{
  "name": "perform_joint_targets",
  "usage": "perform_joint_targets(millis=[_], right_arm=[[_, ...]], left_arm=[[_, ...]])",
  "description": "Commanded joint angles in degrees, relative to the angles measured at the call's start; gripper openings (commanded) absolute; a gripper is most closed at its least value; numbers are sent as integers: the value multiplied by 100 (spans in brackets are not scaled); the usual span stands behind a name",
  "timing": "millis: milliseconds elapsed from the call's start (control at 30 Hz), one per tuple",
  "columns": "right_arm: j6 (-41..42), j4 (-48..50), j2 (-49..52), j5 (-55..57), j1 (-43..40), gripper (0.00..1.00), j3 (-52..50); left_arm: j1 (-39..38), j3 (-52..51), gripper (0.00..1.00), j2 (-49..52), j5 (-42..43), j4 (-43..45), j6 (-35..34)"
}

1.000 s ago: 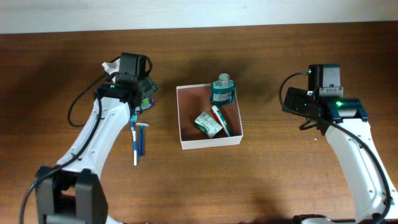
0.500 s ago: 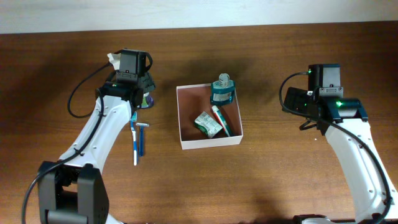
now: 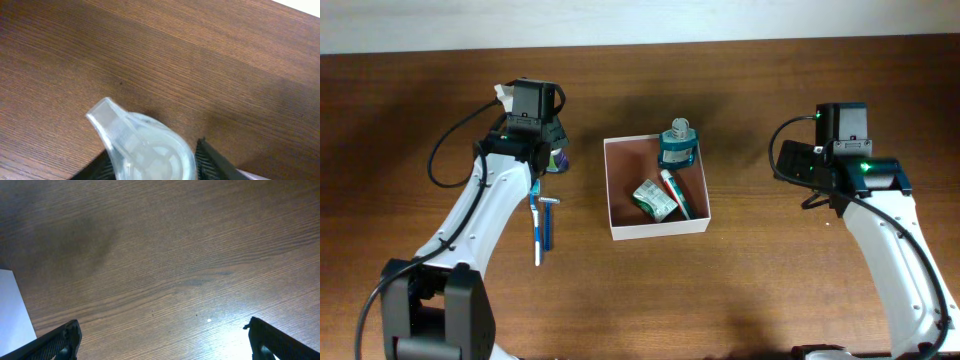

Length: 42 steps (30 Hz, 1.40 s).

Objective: Pack container
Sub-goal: 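Lower and close the left gripper on the soap pump head, then lift the soap bottle and carry it right over the box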

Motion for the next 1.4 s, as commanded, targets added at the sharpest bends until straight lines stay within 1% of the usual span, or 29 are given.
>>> perform_joint_targets(millis=[0, 267, 300, 367, 667, 800, 967, 1133, 1267, 1367], right_arm=[[9, 2, -17, 4, -31, 98, 66], [9, 2, -17, 7, -31, 99, 66], [9, 4, -17, 4, -31, 99, 66], [9, 4, -17, 7, -31, 99, 66], [9, 4, -17, 7, -31, 99, 66], [9, 2, -17, 4, -31, 99, 66], [9, 2, -17, 4, -31, 99, 66], [9, 4, -17, 7, -31, 99, 66], [9, 4, -17, 4, -31, 99, 66], [9, 4, -17, 7, -31, 99, 66]], left_arm=[[4, 120, 43, 26, -96, 20, 203], [4, 122, 42, -15, -131, 57, 203], [4, 122, 39, -42, -168, 85, 203], [4, 122, 38, -90, -236, 114, 240], [4, 122, 38, -238, -254, 282, 844], [4, 122, 37, -238, -254, 295, 1342], [2, 122, 37, -315, -251, 299, 1381], [2, 122, 37, -605, -249, 293, 1381], [2, 122, 37, -1054, -243, 227, 1449], [2, 122, 37, -1325, -61, 223, 1449]])
